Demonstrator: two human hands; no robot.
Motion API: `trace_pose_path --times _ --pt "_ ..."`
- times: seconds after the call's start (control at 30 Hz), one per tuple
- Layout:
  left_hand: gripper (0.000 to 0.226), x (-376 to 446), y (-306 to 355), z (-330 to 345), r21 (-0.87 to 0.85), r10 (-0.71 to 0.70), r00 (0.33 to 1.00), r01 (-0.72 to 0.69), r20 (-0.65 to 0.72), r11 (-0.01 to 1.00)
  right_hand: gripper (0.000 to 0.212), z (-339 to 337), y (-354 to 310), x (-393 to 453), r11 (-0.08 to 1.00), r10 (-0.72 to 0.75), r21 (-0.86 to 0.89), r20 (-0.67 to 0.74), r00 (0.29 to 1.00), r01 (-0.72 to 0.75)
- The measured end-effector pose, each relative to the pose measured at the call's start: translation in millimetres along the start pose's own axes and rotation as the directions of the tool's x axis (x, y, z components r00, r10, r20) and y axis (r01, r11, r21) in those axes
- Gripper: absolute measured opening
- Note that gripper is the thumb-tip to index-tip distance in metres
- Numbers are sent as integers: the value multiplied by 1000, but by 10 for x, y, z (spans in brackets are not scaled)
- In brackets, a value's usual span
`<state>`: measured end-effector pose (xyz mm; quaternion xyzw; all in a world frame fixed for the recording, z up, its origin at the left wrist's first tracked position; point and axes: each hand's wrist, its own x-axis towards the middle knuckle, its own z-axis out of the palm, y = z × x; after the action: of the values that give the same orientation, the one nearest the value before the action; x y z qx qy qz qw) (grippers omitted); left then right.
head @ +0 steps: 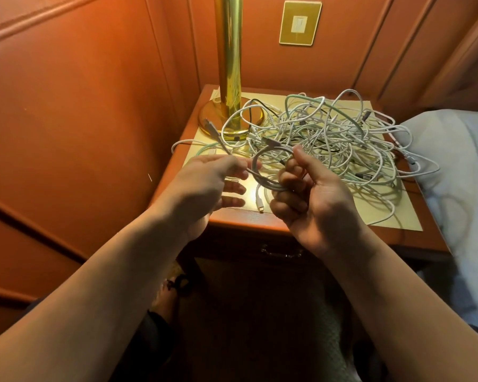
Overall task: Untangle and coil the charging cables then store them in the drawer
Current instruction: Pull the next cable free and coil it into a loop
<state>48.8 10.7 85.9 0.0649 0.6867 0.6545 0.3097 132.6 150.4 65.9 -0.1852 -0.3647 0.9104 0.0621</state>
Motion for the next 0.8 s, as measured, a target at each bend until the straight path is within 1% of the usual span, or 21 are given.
trace_pose_path --times 0.03,0.07,0.17,0.2,0.27,0.33,0.43,0.53,0.63,0.7,0.77,0.8 --pt "39 -3 -6 -13 -64 -39 999 38 -1 997 41 7 -9 4 1000 -9 8 1 1000 9" --pt "37 -11 -9 -25 -128 -92 996 93 10 987 41 15 -13 8 1000 -16 15 6 1000 16" --pt "12 -66 9 -70 -264 -207 976 217 66 940 41 51 -10 15 1000 -13 18 37 999 13" --pt "10 -79 13 -91 -288 -222 972 235 77 928 40 62 -7 21 1000 -8 16 48 999 7" --pt "15 -89 -4 -130 -318 -231 971 238 63 918 39 83 4 34 1000 0 15 70 998 -1" --pt "16 -92 -34 -163 -272 -207 978 202 11 941 40 100 37 53 1000 8 6 94 996 -9" --pt "14 -100 -79 -228 -110 -119 991 111 -67 988 45 134 120 92 999 40 -14 105 994 -39" --pt "13 -110 -101 -305 -27 -62 993 60 -101 998 43 196 179 135 998 65 -24 108 992 -63" --pt "21 -133 -122 -399 -88 -35 998 30 -59 996 39 249 227 182 994 94 -59 106 990 -89" --pt "31 -159 -155 -463 -40 4 1000 -5 -18 999 39 289 287 192 988 137 -88 133 982 -126" --pt "36 -177 -199 -502 14 32 999 -32 0 999 48 349 371 177 977 172 -151 145 974 -150" --pt "31 -178 -220 -524 15 38 999 -38 -6 999 53 377 413 169 970 176 -193 133 975 -148"
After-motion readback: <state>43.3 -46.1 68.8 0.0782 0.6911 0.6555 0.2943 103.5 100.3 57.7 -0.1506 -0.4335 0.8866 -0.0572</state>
